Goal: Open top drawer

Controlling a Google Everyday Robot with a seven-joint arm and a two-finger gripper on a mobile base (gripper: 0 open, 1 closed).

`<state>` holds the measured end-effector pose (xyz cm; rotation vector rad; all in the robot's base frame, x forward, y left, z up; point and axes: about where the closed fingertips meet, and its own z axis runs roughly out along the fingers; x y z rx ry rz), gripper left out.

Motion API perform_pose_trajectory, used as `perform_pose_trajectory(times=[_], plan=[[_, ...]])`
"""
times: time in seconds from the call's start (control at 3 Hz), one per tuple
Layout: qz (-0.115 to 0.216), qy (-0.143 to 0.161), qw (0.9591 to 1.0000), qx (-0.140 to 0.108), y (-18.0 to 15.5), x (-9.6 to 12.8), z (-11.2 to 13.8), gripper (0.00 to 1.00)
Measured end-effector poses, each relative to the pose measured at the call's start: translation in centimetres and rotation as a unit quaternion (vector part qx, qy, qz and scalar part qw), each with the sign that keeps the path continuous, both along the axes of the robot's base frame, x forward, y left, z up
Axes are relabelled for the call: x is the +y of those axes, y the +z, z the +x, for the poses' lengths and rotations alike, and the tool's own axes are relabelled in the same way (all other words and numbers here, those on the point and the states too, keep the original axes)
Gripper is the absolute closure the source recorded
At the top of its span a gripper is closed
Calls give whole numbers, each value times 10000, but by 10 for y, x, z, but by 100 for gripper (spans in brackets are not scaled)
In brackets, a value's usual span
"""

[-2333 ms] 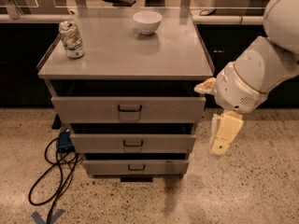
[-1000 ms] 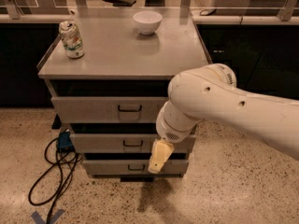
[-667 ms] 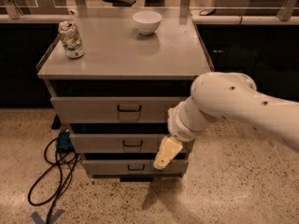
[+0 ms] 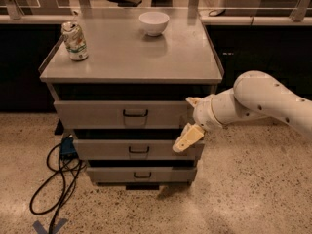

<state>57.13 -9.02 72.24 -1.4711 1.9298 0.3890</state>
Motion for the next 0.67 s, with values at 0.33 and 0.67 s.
perform_pose_trajectory(times=[0.33, 0.67], plan=[[-9, 58, 9999, -89, 2, 0, 4, 0], [-95, 65, 9999, -58, -13, 6, 15, 0]])
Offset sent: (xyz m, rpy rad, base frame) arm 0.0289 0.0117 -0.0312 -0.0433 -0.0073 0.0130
